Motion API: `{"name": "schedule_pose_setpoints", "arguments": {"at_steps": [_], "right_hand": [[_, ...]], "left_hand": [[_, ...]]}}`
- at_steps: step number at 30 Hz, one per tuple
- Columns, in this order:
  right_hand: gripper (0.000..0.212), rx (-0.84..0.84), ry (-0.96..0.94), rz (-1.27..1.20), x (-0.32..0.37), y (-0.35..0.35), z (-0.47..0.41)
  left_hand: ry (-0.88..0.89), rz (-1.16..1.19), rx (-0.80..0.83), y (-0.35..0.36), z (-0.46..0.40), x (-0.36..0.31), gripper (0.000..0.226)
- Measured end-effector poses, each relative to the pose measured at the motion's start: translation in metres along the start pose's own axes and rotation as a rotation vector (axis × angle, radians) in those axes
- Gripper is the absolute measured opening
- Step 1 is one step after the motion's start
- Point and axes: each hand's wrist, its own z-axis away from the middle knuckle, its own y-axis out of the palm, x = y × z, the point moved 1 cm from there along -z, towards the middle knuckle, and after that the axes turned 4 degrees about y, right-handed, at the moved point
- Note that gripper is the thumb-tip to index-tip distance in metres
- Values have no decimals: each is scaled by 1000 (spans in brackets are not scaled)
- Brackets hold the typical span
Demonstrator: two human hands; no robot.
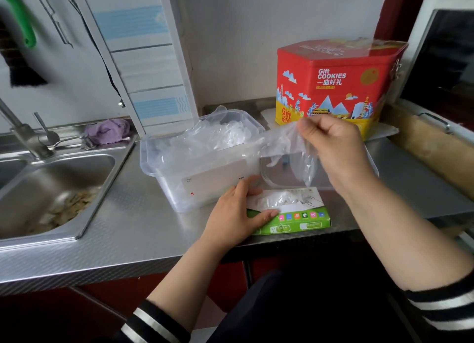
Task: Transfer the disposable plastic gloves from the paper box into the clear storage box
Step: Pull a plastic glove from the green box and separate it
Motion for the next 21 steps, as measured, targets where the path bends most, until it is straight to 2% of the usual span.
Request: {"name": "schedule_pose_setpoints", "arguments": {"at_steps": [3,5,6,8,11,13,15,17,18,21], "right_hand": [[12,-6,7,-76,6,-4,-4],[12,7,-9,-76,7,-4,-2],[12,17,-26,-69,7,-4,0],[10,36,-77,-53,8,-4,3],[9,95,-192,3,11,-3,6],[10,161,-288,47,13,1,4],[12,186,-437,160,14,8,-3],[18,124,-646,359,18,23,-18],[20,79,-729,439,20,32,-26],[22,2,-873,544,26,70,-49]], "left_hand": [[13,30,-29,-1,3,2,68],[33,114,-135,-7,5,-1,50],[16,231,-197,-12,5,-4,48],[-95,610,-231,-24,-5,-15,67],[-214,1054,-115,-52,-34,-38,100],[-216,1184,-52,-75,-49,-51,90],[-177,1113,-61,-95,-59,-59,62],[-116,962,-148,-111,-69,-57,26],[-93,896,-203,-118,-75,-54,18],[-55,597,-380,-147,-93,-38,29]]}}
